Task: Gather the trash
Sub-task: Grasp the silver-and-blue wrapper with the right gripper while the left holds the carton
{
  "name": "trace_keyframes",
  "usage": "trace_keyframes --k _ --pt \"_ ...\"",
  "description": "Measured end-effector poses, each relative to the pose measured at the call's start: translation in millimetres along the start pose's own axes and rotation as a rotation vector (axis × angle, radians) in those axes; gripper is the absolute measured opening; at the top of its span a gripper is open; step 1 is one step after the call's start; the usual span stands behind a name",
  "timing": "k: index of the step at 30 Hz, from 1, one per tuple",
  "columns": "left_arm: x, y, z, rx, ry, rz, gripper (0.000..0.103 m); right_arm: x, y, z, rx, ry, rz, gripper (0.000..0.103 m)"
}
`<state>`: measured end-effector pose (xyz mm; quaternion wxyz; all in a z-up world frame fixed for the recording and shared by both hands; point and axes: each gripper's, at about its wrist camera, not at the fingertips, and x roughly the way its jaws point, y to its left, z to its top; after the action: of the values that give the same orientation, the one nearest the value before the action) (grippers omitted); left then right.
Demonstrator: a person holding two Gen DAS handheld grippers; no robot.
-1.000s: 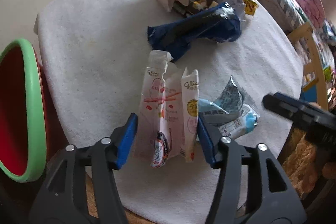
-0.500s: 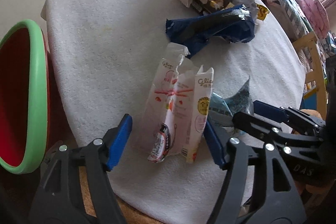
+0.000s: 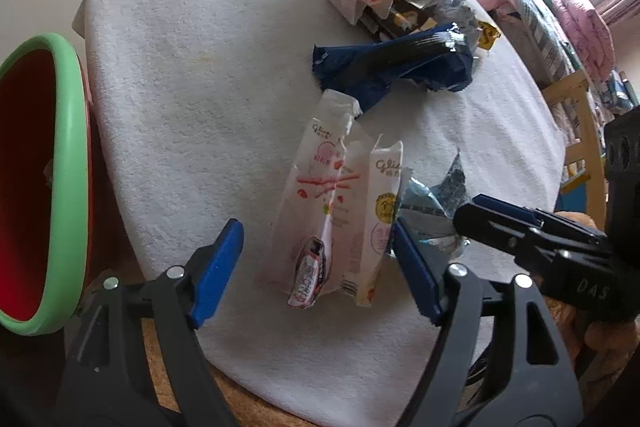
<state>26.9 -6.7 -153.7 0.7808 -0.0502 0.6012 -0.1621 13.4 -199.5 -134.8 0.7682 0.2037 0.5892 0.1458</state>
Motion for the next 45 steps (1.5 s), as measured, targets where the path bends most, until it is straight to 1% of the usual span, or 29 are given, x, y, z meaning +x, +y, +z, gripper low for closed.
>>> trace_keyframes --k 2,3,4,5,7,10,11,13,15,16,17,19,21,22,23,24,25,27,28,30,32,34,36,37,38,40,42,44,45 --pt "-0.1 0.5 0.3 -0.012 0.001 -0.020 0.077 -5.2 -2.7 0.5 0.004 -0.006 0.005 0.042" --pt "-0.2 0.3 0.3 -0.013 0.002 -0.029 0.077 -8.3 -4.8 -0.6 0.005 -0.011 0.006 0.035" --pt "0.2 -0.8 0.6 -0.010 0.004 -0.036 0.078 -13.3 -9.5 -0.4 0.013 -0.010 0.028 0.027" --pt "0.3 -2.5 0.2 -0.003 0.007 -0.047 0.078 -16.4 -11.8 0.2 0.023 -0.014 0.032 0.026" --pt "-0.5 -5.6 -0.8 0.007 0.004 -0.062 0.078 -23.0 -16.9 2.4 0.023 -0.034 -0.011 0.021" --pt "-2.5 -8.5 -1.1 0.003 -0.003 -0.134 0.078 -28.1 -29.0 3.5 0.054 -0.046 -0.031 0.020" --pt "-3.4 -8.6 -0.8 0.003 -0.010 -0.133 0.078 -29.4 -31.7 2.9 0.067 -0.051 -0.033 0.023" --pt "-7.1 -7.9 0.9 0.001 -0.034 -0.110 0.078 -36.6 -38.0 3.4 0.072 -0.060 -0.037 0.023" --pt "-8.8 -6.1 3.6 -0.022 -0.050 -0.087 0.078 -38.4 -31.9 1.4 0.050 -0.057 -0.035 0.030" --pt "-9.0 -4.1 5.6 -0.036 -0.055 -0.083 0.078 -41.3 -27.8 0.5 0.035 -0.065 -0.041 0.038" --pt "-8.5 -1.9 9.0 -0.056 -0.060 -0.078 0.078 -44.3 -26.9 0.2 0.025 -0.071 -0.041 0.042" --pt "-3.7 -0.9 16.8 -0.068 -0.060 -0.065 0.078 -43.7 -19.5 -2.2 0.015 -0.067 -0.022 0.042" --pt "5.9 -4.3 24.9 -0.052 -0.035 -0.031 0.078 -40.5 -13.8 -5.6 0.017 -0.058 -0.009 0.042" --pt "9.0 -3.5 26.3 -0.045 -0.025 -0.021 0.074 -40.0 -13.5 -7.6 0.019 -0.053 -0.004 0.042" --pt "12.8 -4.7 28.3 -0.042 -0.016 -0.013 0.068 -39.1 -11.0 -9.1 0.020 -0.050 -0.001 0.042" --pt "12.4 -4.7 28.5 -0.044 -0.023 -0.003 0.065 -38.7 -9.8 -10.6 0.022 -0.045 0.002 0.042" --pt "11.9 -5.7 28.8 -0.046 -0.029 -0.008 0.049 -37.2 -8.0 -12.5 0.023 -0.038 0.005 0.042" --pt "8.1 -5.0 28.4 -0.055 -0.025 -0.025 0.038 -34.8 -5.8 -14.4 0.024 -0.026 0.006 0.042" --pt "4.4 -4.6 28.0 -0.055 -0.034 -0.017 0.036 -31.4 -2.1 -15.2 0.029 -0.019 0.007 0.042" --pt "-7.9 -3.0 25.9 -0.047 -0.072 0.004 0.036 -28.0 0.6 -14.4 0.054 -0.010 0.022 0.047" --pt "-18.6 1.3 23.3 -0.058 -0.100 0.006 0.036 -26.5 2.8 -11.2 0.079 -0.007 0.037 0.058" --pt "-24.7 7.7 21.5 -0.076 -0.117 0.008 0.036 -23.3 7.1 -7.3 0.106 -0.005 0.053 0.063" --pt "-26.0 15.7 20.5 -0.110 -0.116 -0.003 0.036 -19.3 12.1 -1.7 0.147 -0.010 0.085 0.065" --pt "-24.4 17.5 20.5 -0.126 -0.111 -0.011 0.036 -16.9 14.3 1.3 0.172 -0.014 0.098 0.072" --pt "-21.4 20.3 20.3 -0.145 -0.099 -0.024 0.036 -14.8 15.3 4.0 0.201 -0.020 0.116 0.075" --pt "-15.7 23.5 15.5 -0.165 -0.076 -0.040 0.036 -4.9 18.7 12.5 0.259 -0.024 0.139 0.075" --pt "-11.1 21.5 11.8 -0.163 -0.059 -0.051 0.036 4.3 20.6 18.6 0.306 -0.012 0.155 0.075" --pt "-10.3 20.4 7.3 -0.164 -0.052 -0.069 0.036 11.0 21.1 21.5 0.351 0.001 0.182 0.075" --pt "-9.7 19.3 6.2 -0.166 -0.049 -0.078 0.036 14.1 20.6 22.3 0.374 0.004 0.178 0.075"
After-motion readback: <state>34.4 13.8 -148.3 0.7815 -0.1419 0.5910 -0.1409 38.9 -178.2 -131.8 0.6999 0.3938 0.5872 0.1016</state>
